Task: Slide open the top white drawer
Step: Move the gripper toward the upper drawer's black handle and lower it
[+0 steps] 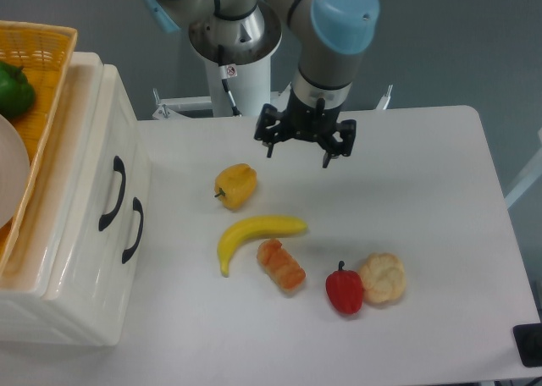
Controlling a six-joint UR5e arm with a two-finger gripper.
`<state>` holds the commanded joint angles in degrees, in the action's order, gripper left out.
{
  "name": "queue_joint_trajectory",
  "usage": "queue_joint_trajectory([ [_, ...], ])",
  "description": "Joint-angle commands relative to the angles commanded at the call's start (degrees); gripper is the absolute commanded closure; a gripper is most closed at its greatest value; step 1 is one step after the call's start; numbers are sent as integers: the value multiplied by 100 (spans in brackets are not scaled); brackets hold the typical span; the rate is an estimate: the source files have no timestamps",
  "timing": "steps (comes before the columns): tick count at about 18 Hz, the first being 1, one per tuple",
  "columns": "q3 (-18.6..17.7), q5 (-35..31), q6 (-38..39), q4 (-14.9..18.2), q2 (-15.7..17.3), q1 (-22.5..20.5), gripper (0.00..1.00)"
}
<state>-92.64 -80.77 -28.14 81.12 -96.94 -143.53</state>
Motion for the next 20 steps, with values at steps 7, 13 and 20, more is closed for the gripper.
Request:
queue_joint_trajectory([
  [7, 158, 237, 1319, -18, -316, 589, 0],
  [13, 202, 519, 1433, -18, -440, 906, 0],
  [20, 466, 510, 1900, -97, -668, 1275, 0],
])
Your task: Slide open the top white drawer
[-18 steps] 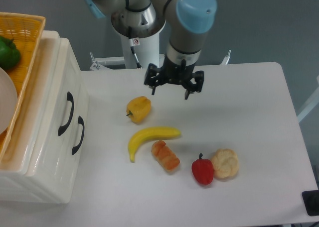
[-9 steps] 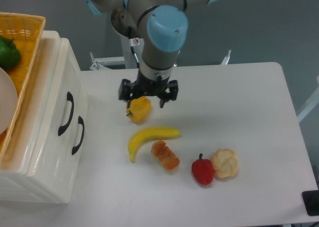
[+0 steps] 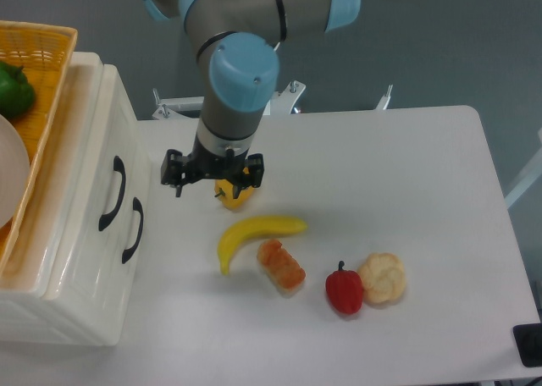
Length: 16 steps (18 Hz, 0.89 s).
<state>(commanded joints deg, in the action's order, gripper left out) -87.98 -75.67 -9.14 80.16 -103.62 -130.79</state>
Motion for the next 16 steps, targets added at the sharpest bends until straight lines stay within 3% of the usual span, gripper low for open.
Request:
queue_joint_trajectory([
  [16, -9, 430, -88, 26, -18, 159, 0],
])
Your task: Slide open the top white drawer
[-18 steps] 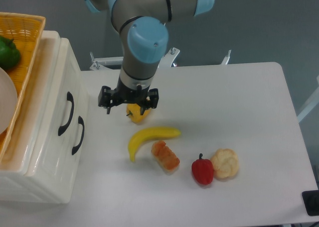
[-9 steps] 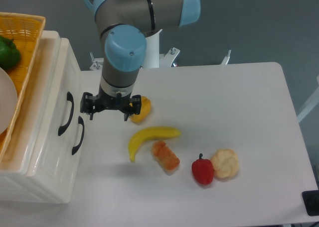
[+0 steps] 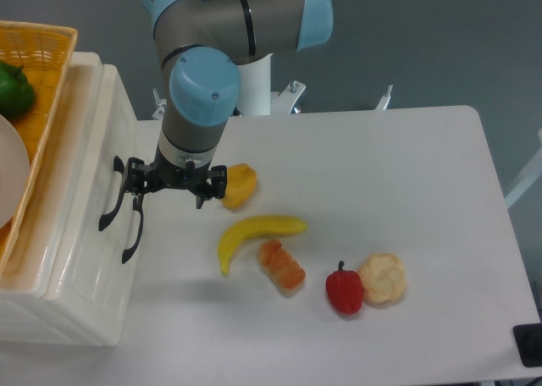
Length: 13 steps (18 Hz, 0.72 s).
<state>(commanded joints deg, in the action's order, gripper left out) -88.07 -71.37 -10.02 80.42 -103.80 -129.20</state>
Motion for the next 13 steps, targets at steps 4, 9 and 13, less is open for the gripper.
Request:
queue_joint_trajectory([
  [4, 0, 273, -17, 0, 0, 35, 0],
  [9, -79, 281, -26, 9, -44, 211, 0],
  [13, -79, 290, -26, 17, -44, 193, 0],
])
